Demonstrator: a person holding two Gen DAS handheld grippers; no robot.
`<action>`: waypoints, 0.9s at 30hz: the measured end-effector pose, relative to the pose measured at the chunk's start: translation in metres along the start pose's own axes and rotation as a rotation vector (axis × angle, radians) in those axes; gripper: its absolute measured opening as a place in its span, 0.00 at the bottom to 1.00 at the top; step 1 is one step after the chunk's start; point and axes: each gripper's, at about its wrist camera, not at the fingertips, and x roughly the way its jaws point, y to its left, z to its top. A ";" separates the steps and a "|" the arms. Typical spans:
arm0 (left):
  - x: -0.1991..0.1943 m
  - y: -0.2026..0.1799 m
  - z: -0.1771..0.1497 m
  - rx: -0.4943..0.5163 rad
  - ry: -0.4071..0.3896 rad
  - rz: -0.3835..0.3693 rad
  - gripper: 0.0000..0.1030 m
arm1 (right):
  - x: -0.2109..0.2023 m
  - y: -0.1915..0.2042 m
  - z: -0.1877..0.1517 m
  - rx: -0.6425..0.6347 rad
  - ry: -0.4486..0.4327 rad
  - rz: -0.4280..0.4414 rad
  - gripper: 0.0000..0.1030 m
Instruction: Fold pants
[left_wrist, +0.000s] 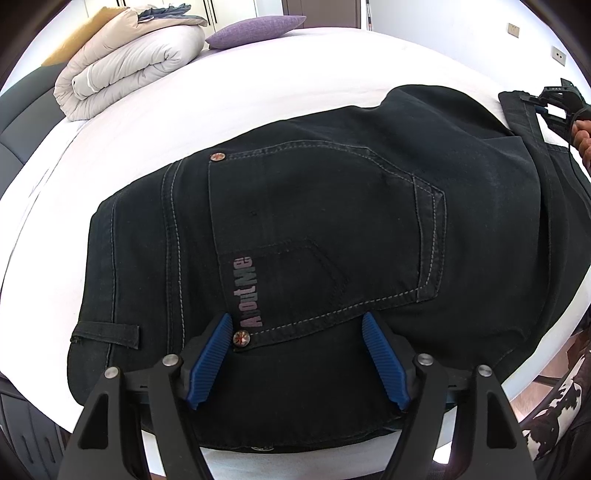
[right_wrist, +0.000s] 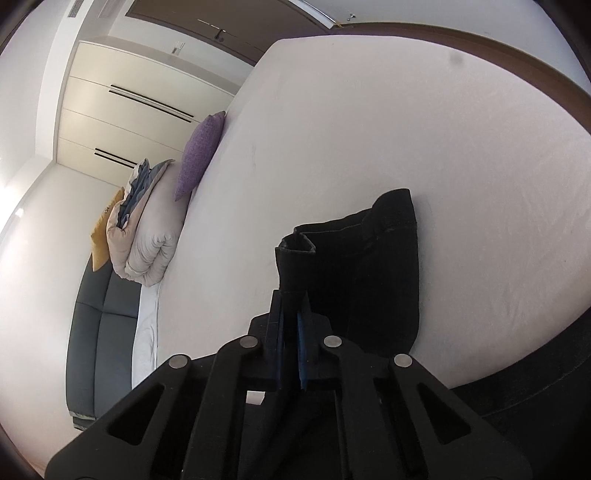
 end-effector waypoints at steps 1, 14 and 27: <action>0.000 0.000 0.000 0.000 0.000 0.002 0.74 | -0.004 0.003 0.001 -0.007 -0.007 -0.003 0.03; -0.003 -0.009 -0.001 0.010 -0.003 0.021 0.75 | -0.197 0.014 -0.034 -0.025 -0.202 0.062 0.02; -0.005 -0.015 0.008 -0.002 0.051 0.042 0.80 | -0.234 -0.101 -0.126 0.218 -0.158 -0.073 0.02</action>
